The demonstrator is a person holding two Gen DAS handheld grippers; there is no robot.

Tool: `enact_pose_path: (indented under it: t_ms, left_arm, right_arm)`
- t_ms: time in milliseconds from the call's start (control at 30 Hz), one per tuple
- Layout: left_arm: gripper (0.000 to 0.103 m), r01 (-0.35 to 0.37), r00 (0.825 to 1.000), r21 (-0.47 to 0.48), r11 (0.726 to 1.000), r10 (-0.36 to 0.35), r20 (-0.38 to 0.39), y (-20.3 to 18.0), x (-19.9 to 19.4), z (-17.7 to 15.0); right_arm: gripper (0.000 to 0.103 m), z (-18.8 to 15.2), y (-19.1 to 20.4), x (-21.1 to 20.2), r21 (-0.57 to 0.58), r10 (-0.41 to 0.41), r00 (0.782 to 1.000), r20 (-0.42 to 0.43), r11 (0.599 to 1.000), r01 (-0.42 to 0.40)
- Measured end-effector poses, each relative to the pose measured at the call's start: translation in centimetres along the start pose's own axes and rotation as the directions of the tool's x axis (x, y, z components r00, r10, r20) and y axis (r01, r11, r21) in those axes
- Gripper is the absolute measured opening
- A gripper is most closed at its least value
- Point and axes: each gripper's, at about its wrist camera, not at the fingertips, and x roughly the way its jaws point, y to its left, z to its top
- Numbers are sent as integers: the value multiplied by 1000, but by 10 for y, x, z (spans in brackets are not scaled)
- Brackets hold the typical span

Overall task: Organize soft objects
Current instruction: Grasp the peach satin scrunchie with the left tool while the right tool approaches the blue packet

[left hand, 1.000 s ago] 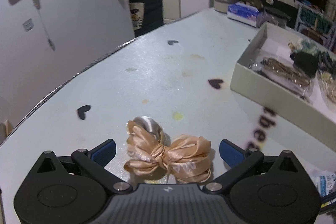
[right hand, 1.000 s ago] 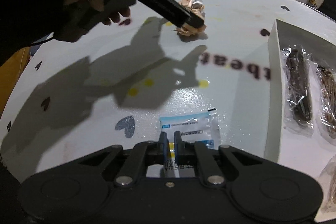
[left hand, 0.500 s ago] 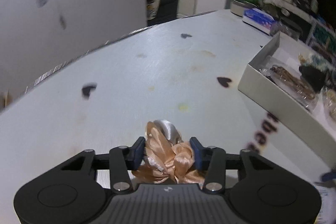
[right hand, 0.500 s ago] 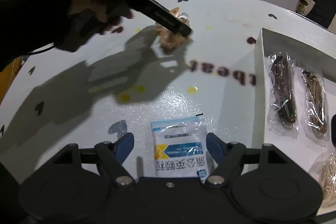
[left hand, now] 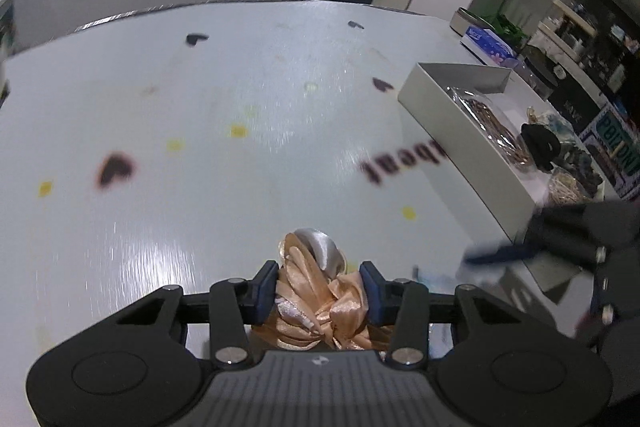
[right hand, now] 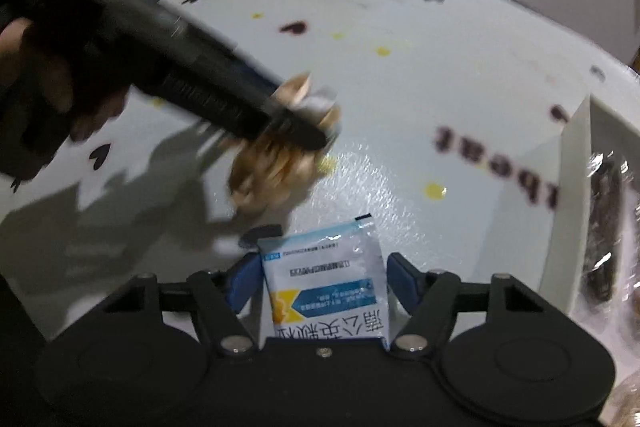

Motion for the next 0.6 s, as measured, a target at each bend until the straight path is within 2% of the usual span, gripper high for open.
enact_pose_path:
  t_ms: [33, 67, 200, 433, 533, 600]
  left_arm:
    - [45, -1, 1000, -11, 1000, 1, -2, -2, -3, -5]
    - [45, -4, 1000, -19, 1000, 4, -5, -5, -6, -10]
    - [46, -30, 999, 6, 1000, 30, -23, -23, -9, -27]
    - [46, -31, 999, 42, 999, 32, -20, -45, -7, -37]
    - [46, -23, 999, 58, 998, 25, -38, -52, -7, -38]
    - [46, -1, 999, 72, 997, 5, -54, -59, -9, -43]
  right_arm:
    - [88, -1, 1, -5, -1, -31, 999, 14, 1000, 31]
    - [90, -2, 0, -10, 7, -55, 998, 22, 998, 55]
    - [90, -14, -7, -21, 44, -38, 999, -21, 998, 39]
    - [90, -35, 5, -26, -25, -97, 994, -51, 995, 96]
    - [87, -40, 12, -22, -79, -172, 983, -59, 983, 167]
    - [83, -46, 11, -24, -100, -241, 969, -56, 967, 235]
